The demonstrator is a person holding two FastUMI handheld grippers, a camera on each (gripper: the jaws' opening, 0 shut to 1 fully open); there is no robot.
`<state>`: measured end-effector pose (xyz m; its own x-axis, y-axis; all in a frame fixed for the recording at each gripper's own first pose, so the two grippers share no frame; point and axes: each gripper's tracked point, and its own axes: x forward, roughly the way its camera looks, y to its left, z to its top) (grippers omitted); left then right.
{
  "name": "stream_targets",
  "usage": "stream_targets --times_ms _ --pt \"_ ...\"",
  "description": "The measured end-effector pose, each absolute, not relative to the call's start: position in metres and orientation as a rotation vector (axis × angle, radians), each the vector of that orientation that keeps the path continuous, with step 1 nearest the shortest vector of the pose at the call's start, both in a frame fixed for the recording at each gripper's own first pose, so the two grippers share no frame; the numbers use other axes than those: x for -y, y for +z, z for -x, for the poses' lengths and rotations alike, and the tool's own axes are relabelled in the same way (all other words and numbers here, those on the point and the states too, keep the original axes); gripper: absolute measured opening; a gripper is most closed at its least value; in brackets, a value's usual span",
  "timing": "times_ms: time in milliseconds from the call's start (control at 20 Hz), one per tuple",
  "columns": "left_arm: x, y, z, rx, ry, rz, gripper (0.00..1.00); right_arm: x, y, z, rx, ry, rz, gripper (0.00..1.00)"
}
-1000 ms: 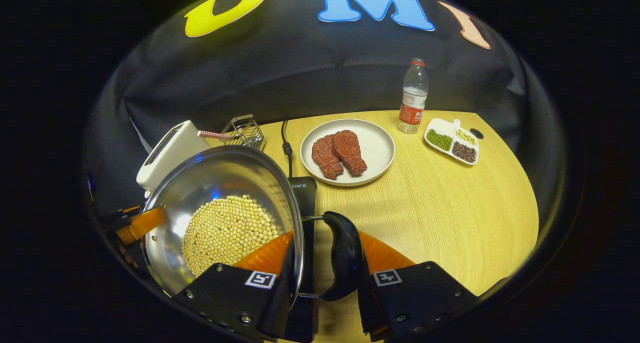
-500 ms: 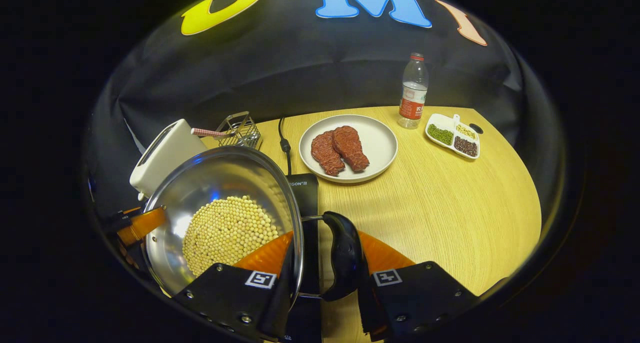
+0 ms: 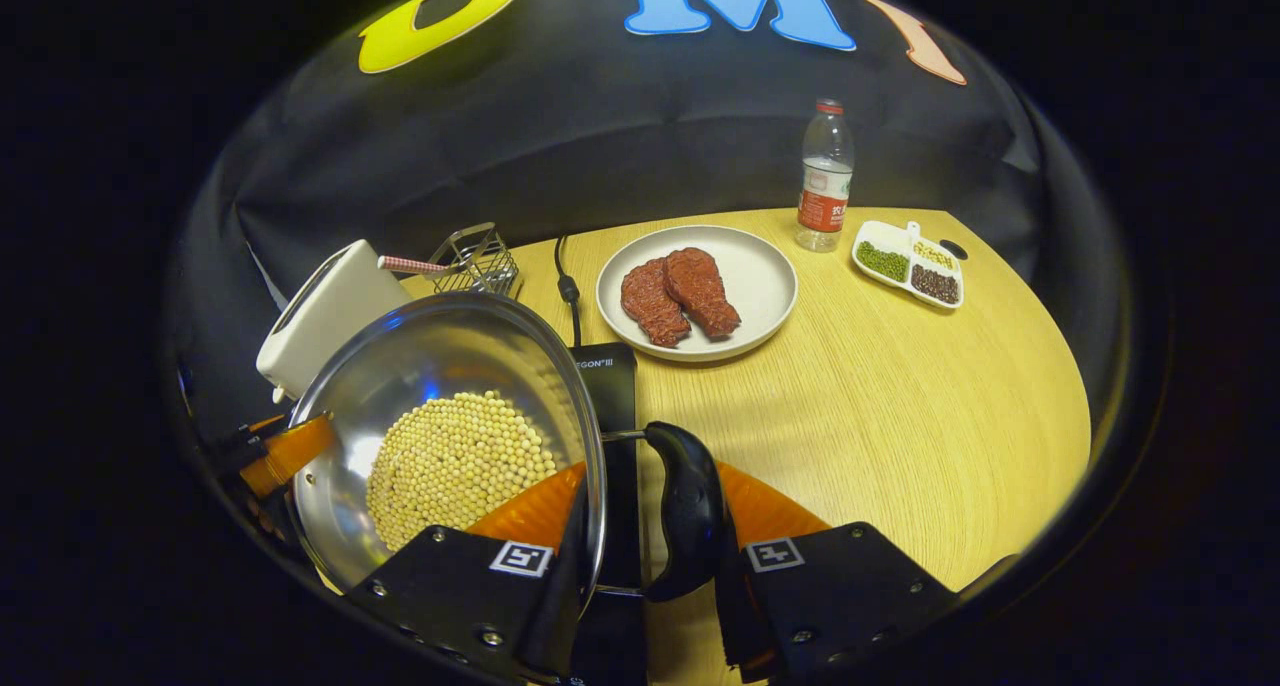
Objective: First push the handle of the pot to place it horizontally, then grasp the pot with both hands and set it on the induction cooktop.
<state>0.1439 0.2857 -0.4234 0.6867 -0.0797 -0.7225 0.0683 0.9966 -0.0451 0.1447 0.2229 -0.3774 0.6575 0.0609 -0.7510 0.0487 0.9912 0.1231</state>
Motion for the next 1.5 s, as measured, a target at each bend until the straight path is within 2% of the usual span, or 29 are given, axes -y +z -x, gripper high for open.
stream_targets --times_ms 150,200,250,300,350,400,450,550,650,700,850,950,1100,1200,1250,1300,1350,1400,1450,1500 --pt "-0.284 -0.414 -0.144 -0.784 -0.078 0.026 0.71 -0.223 -0.374 -0.145 -0.849 0.032 -0.114 0.58" --pt "-0.283 -0.405 -0.143 -0.770 -0.075 0.040 0.82 -0.218 -0.368 -0.146 -0.827 0.033 -0.077 0.62" --pt "-0.286 -0.396 -0.142 -0.754 -0.063 0.048 0.92 -0.215 -0.357 -0.149 -0.791 0.044 -0.048 0.57" --pt "-0.289 -0.386 -0.139 -0.737 -0.045 0.054 0.89 -0.212 -0.343 -0.150 -0.754 0.051 -0.024 0.78" --pt "-0.293 -0.376 -0.136 -0.726 -0.025 0.061 0.89 -0.209 -0.330 -0.150 -0.722 0.061 -0.009 0.82" --pt "-0.295 -0.364 -0.131 -0.711 -0.008 0.071 0.92 -0.207 -0.318 -0.149 -0.692 0.068 -0.002 0.75" --pt "-0.294 -0.348 -0.128 -0.686 0.009 0.080 0.92 -0.201 -0.304 -0.148 -0.661 0.070 0.005 0.84" --pt "-0.286 -0.310 -0.121 -0.624 0.037 0.086 0.89 -0.188 -0.274 -0.143 -0.606 0.075 0.000 0.84" --pt "-0.267 -0.266 -0.117 -0.551 0.050 0.085 0.94 -0.173 -0.240 -0.136 -0.553 0.081 -0.019 0.84" --pt "-0.252 -0.242 -0.113 -0.513 0.051 0.081 0.91 -0.160 -0.222 -0.133 -0.525 0.075 -0.024 0.84" --pt "-0.199 -0.163 -0.098 -0.389 0.042 0.062 0.95 -0.126 -0.161 -0.122 -0.418 0.076 -0.033 0.84" --pt "-0.159 -0.116 -0.085 -0.317 0.036 0.050 0.88 -0.099 -0.120 -0.113 -0.344 0.066 -0.028 0.84" --pt "-0.095 -0.052 -0.069 -0.209 0.020 0.084 0.94 -0.062 -0.064 -0.091 -0.253 0.045 -0.047 0.84" --pt "-0.058 -0.025 -0.061 -0.164 -0.004 0.099 0.88 -0.035 -0.030 -0.075 -0.193 0.028 -0.044 0.84" --pt "-0.043 -0.012 -0.056 -0.145 -0.013 0.101 0.94 -0.023 -0.015 -0.071 -0.167 0.025 -0.054 0.84" --pt "-0.032 0.001 -0.050 -0.123 -0.018 0.095 0.91 -0.015 -0.004 -0.064 -0.148 0.022 -0.065 0.84" --pt "-0.022 0.015 -0.046 -0.098 -0.017 0.090 0.94 -0.006 0.007 -0.057 -0.131 0.020 -0.070 0.84" --pt "-0.014 0.030 -0.042 -0.070 -0.009 0.083 0.88 0.005 0.017 -0.051 -0.116 0.010 -0.067 0.84" --pt "-0.006 0.046 -0.036 -0.040 0.002 0.077 0.91 0.014 0.024 -0.045 -0.102 0.011 -0.057 0.84" --pt "0.004 0.059 -0.028 -0.016 0.012 0.070 0.93 0.021 0.031 -0.040 -0.091 0.009 -0.044 0.92"
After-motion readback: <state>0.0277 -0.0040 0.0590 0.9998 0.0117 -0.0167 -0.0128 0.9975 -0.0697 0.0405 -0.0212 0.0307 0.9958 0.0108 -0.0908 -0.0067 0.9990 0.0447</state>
